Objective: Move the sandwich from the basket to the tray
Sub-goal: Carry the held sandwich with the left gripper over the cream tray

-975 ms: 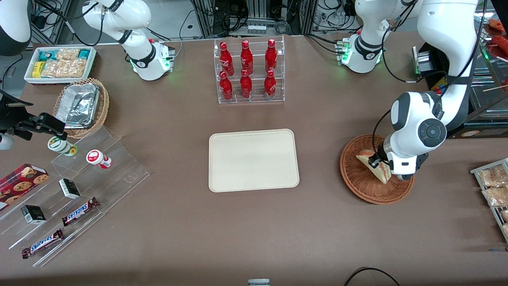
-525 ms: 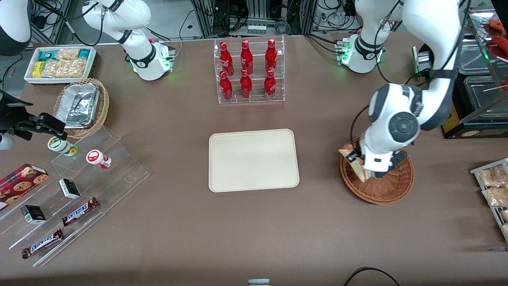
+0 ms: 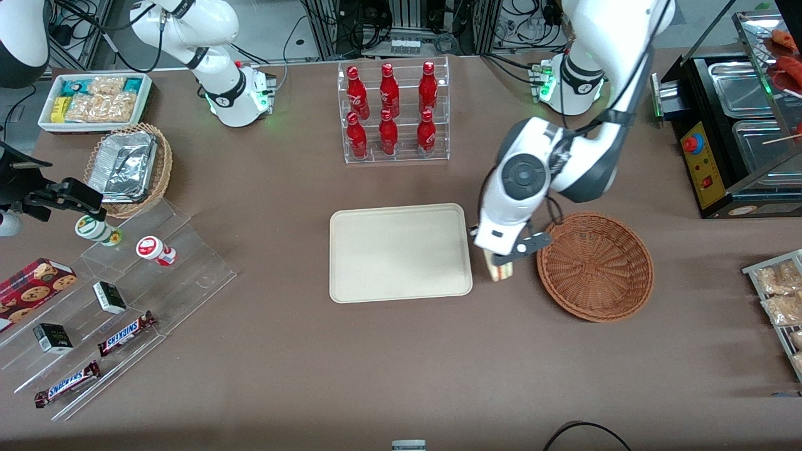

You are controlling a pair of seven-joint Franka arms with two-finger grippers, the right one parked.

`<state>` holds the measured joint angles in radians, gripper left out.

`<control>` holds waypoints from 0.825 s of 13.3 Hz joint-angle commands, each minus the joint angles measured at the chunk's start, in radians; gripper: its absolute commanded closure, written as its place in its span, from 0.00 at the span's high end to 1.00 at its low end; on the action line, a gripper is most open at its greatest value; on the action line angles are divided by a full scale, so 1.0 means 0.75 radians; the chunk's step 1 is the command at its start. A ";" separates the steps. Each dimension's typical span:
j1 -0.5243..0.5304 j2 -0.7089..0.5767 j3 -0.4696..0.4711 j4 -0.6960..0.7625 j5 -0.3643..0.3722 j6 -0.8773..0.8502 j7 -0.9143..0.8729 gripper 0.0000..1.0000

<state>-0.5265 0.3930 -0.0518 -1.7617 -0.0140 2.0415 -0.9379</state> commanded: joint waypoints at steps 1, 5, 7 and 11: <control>-0.093 0.195 0.018 0.256 -0.038 -0.034 -0.062 0.00; -0.139 0.384 -0.023 0.475 -0.053 -0.041 0.037 0.00; -0.161 0.449 -0.025 0.557 -0.055 -0.047 0.219 0.00; -0.214 0.562 -0.039 0.675 -0.057 -0.061 0.204 0.00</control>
<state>-0.6610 0.7521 -0.0907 -1.3584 -0.0425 2.0393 -0.7849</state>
